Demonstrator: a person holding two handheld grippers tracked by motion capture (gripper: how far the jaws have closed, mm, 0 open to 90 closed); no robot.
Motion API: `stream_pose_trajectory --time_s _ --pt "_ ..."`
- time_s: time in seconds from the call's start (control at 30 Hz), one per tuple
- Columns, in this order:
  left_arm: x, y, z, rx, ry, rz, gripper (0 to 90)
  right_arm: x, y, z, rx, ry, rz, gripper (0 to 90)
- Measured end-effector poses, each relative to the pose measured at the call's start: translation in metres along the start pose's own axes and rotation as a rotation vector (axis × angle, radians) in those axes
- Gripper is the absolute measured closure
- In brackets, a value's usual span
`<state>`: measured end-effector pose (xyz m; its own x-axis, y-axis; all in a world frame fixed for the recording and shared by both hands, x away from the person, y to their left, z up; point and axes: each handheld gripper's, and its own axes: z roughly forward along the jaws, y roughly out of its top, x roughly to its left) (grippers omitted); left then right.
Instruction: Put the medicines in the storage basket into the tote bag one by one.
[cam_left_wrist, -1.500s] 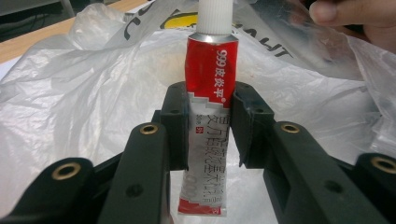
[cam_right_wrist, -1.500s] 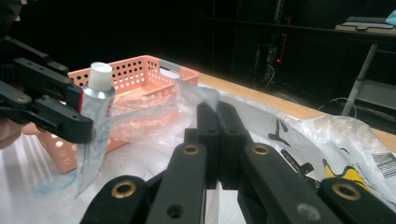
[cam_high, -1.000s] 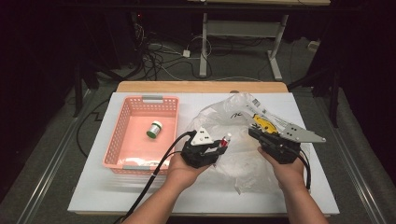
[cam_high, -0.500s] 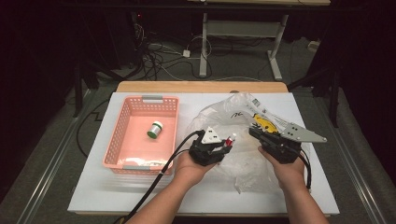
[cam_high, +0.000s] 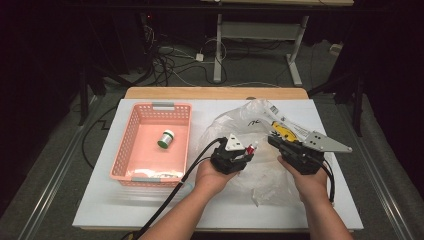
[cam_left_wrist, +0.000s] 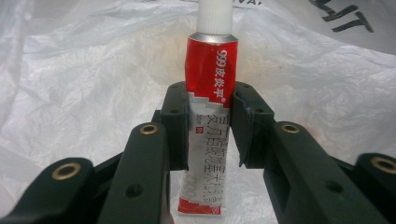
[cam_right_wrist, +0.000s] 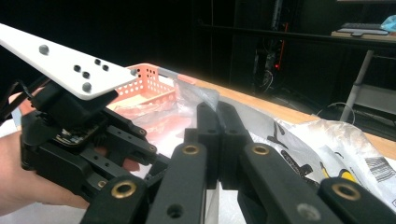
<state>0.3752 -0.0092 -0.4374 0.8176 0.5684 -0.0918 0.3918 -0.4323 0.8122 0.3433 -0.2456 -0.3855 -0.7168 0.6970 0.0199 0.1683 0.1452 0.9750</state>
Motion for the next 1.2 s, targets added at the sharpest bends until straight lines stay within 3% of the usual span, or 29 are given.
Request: stream_pose_trajectory --time_s 1.2 --pt "0.003 0.003 0.045 0.019 0.026 -0.024 67.4 -0.004 0.0 -0.001 -0.006 -0.006 0.011 90.0"
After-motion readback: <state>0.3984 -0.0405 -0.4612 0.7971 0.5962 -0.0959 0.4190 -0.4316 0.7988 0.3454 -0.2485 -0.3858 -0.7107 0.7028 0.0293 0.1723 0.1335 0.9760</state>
